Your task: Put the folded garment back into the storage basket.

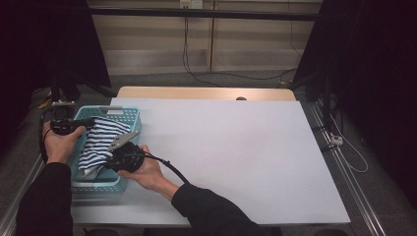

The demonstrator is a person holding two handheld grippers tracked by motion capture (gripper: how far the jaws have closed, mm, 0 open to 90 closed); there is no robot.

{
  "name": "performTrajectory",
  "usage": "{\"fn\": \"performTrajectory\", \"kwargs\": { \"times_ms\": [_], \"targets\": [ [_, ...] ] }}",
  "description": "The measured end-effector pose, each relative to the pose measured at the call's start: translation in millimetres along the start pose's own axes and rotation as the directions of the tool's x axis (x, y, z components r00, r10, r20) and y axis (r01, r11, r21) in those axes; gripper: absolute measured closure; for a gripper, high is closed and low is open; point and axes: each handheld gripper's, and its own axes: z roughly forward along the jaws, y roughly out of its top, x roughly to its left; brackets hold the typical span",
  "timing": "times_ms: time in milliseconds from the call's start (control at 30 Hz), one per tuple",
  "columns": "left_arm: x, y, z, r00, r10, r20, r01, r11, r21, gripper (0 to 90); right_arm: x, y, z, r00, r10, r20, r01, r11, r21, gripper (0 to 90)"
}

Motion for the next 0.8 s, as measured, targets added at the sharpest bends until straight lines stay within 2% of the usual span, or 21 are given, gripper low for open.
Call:
{"fn": "performTrajectory", "kwargs": {
  "times_ms": [67,167,200,300,433,500,633,667,700,767,800],
  "targets": [
    [0.1,0.9,0.3,0.9999,0.002,0.013,-0.002,1.0,0.009,78.4,0.6,-0.5,0.4,1.0,-0.006,-0.002,0.006,1.0,0.015,82.0],
    [0.4,2.6,-0.4,0.9999,-0.01,-0.003,0.01,1.0,-0.001,57.3,-1.1,0.0,-0.4,0.9998,-0.018,-0.007,0.018,1.0,0.017,71.0],
    [0.4,3.6,-2.2,0.9997,-0.022,0.011,0.023,0.9995,-0.024,52.9,-1.2,0.8,-1.6,1.0,-0.01,-0.001,0.01,1.0,0.022,66.0],
    [-0.6,5.1,-4.5,0.9997,-0.023,0.008,0.023,0.9992,-0.033,42.5,-1.7,2.7,-4.4,1.0,-0.002,-0.001,0.002,1.0,0.019,58.5],
    [-2.9,5.7,-5.6,0.9999,0.001,-0.016,-0.002,0.9987,-0.051,30.9,-3.4,2.7,-7.3,0.9999,0.01,-0.007,-0.01,1.0,0.016,48.9],
    [-3.3,5.5,-7.1,0.9997,0.008,-0.023,-0.009,0.9981,-0.062,26.1,-4.5,2.7,-9.4,0.9999,0.012,-0.007,-0.012,1.0,-0.004,44.2],
    [-1.7,4.5,-11.5,0.9997,0.007,-0.022,-0.008,0.9967,-0.08,16.2,-5.3,3.7,-14.5,0.9998,0.019,-0.005,-0.019,0.999,-0.035,38.3],
    [-2.1,3.6,-14.7,0.9995,-0.008,-0.03,0.005,0.9951,-0.098,11.5,-5.7,5.4,-18.6,0.9997,0.023,-0.001,-0.023,0.998,-0.054,34.4],
    [-2.1,3.6,-14.7,0.9995,-0.008,-0.03,0.005,0.9951,-0.098,10.6,-5.8,5.9,-20.0,0.9998,0.021,0.002,-0.021,0.998,-0.062,33.2],
    [-2.1,2.2,-22.5,0.9995,0.005,-0.031,-0.009,0.9924,-0.122,10.2,-5.8,6.9,-23.7,0.9997,0.023,0.008,-0.023,0.997,-0.075,30.3],
    [-2.0,1.9,-24.8,0.9997,-0.001,-0.026,-0.003,0.9903,-0.139,7.7,-6.1,7.1,-25.8,0.9997,0.02,0.013,-0.019,0.997,-0.081,28.7]
  ]
}}
